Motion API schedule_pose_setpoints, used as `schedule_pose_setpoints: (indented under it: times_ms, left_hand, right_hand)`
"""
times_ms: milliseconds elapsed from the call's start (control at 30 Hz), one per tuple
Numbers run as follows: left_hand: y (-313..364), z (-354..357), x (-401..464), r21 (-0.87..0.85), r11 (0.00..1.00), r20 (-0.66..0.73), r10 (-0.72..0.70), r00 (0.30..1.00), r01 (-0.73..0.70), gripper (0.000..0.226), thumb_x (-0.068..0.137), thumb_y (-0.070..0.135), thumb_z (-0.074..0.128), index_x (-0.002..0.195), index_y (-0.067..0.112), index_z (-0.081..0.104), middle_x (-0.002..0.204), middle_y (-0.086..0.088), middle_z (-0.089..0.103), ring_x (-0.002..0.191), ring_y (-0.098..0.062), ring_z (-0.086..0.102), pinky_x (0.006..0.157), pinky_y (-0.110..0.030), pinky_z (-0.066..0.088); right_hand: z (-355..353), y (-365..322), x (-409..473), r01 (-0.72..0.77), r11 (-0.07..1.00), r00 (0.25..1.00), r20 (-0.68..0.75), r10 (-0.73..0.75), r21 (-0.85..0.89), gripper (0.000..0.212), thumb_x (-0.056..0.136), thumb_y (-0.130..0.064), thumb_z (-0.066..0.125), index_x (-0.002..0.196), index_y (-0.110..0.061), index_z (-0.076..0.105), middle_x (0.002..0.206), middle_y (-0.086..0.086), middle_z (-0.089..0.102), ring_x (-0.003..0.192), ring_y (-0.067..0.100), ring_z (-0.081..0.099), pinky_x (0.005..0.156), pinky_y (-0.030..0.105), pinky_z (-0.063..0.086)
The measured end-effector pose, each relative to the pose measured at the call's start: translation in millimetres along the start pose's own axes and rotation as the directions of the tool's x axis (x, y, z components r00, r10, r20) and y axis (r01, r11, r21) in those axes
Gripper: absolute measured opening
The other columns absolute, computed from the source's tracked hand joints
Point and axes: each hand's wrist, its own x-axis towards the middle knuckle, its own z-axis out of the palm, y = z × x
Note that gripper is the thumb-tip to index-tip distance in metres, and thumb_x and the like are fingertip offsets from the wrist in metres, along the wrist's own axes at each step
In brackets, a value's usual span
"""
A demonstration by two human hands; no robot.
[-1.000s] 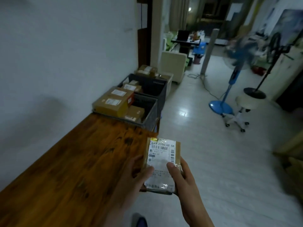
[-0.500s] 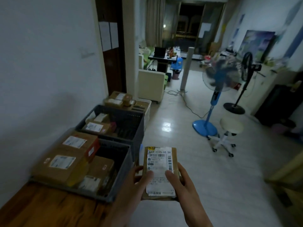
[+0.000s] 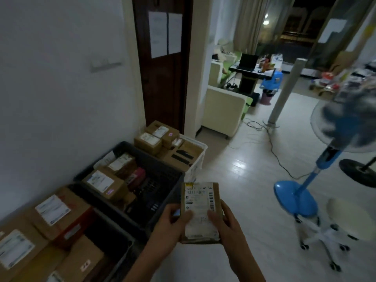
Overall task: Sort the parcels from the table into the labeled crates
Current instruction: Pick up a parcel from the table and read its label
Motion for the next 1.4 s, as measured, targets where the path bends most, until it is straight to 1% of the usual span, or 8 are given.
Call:
schedule_pose_setpoints:
  times_ms: [133,300,533,700,867,1033,1200,1400]
  left_hand:
    - [32.9,25.8,86.6,-0.006,1.0,-0.084,-0.025,0.996,0.024,0.036,0.092,0.043,0.067,0.11,0.013,0.057,0.097,-0.003,0.075,0.078,-0.012,0.074,0.065,-0.024,0.059]
    - [39.8,35.3,203.4,-0.087,0.995,-0.199,-0.055,0.978,0.039,0.035,0.088,0.042,0.071,0.11,0.017,0.059,0.098,-0.001,0.075,0.081,-0.012,0.075,0.072,-0.031,0.062]
    - [68.0,20.5,361.0,-0.19,0.981,-0.275,-0.087,0.958,0.035,0.024,0.093,0.039,0.065,0.108,0.021,0.058,0.103,0.005,0.071,0.075,-0.001,0.072,0.061,-0.016,0.054]
    - [94.4,2.8,432.6,-0.228,0.971,-0.358,-0.153,0.921,0.073,0.028,0.089,0.047,0.063,0.11,0.028,0.06,0.111,0.009,0.07,0.095,-0.008,0.071,0.075,-0.023,0.058]
    - [88.5,-12.4,488.9,-0.184,0.976,-0.53,-0.202,0.824,0.121,0.018,0.097,0.043,0.056,0.09,0.03,0.064,0.082,0.01,0.067,0.07,0.006,0.064,0.062,-0.008,0.044]
    - [72.7,-3.5,528.9,-0.276,0.944,-0.652,-0.322,0.686,0.181,0.014,0.102,0.036,0.053,0.098,0.038,0.067,0.09,0.019,0.074,0.085,0.004,0.07,0.075,-0.016,0.055]
    - [59.4,1.7,556.8,-0.329,0.915,-0.719,-0.403,0.566,0.233,0.013,0.103,0.04,0.05,0.102,0.042,0.063,0.095,0.018,0.073,0.088,0.0,0.07,0.081,-0.023,0.056]
    - [45.5,19.5,563.0,-0.443,0.878,-0.74,-0.472,0.479,0.181,0.012,0.098,0.037,0.062,0.109,0.043,0.06,0.106,0.011,0.073,0.096,-0.006,0.071,0.084,-0.026,0.058]
  right_hand:
    - [-20.3,-26.6,107.3,-0.046,0.998,0.995,0.091,0.05,-0.052,0.036,0.092,-0.033,0.066,0.126,-0.037,0.057,0.103,-0.008,0.078,0.089,0.018,0.077,0.074,0.04,0.064]
    - [-21.9,-41.0,243.7,-0.079,0.982,0.967,0.226,0.117,-0.17,0.059,0.078,-0.05,0.067,0.135,-0.041,0.053,0.117,-0.003,0.074,0.098,0.02,0.075,0.083,0.047,0.062]
    - [12.9,-65.0,430.2,-0.104,0.942,0.902,0.369,0.225,-0.32,0.041,0.097,-0.037,0.063,0.137,-0.041,0.055,0.123,-0.005,0.071,0.106,0.016,0.072,0.089,0.042,0.061]
    - [47.4,-80.4,523.1,-0.137,0.907,0.837,0.443,0.321,-0.398,0.035,0.099,-0.032,0.063,0.133,-0.038,0.057,0.121,-0.007,0.072,0.103,0.011,0.072,0.085,0.033,0.061]
    - [86.3,-64.8,607.1,-0.135,0.857,0.719,0.546,0.429,-0.497,0.032,0.101,-0.022,0.059,0.133,-0.028,0.058,0.123,-0.004,0.071,0.102,0.008,0.072,0.078,0.025,0.059]
    - [109.5,-28.1,670.8,-0.102,0.756,0.592,0.571,0.569,-0.647,0.035,0.098,-0.037,0.064,0.132,-0.038,0.056,0.125,-0.006,0.07,0.107,0.013,0.071,0.096,0.04,0.058]
    - [122.9,-16.9,708.0,-0.071,0.691,0.442,0.598,0.669,-0.72,0.021,0.098,-0.037,0.064,0.115,-0.048,0.057,0.117,-0.012,0.071,0.105,0.011,0.07,0.097,0.037,0.057]
    - [116.1,-15.3,720.3,-0.05,0.653,0.378,0.591,0.713,-0.756,0.04,0.096,-0.041,0.065,0.133,-0.044,0.051,0.126,-0.009,0.068,0.106,0.012,0.069,0.089,0.032,0.058]
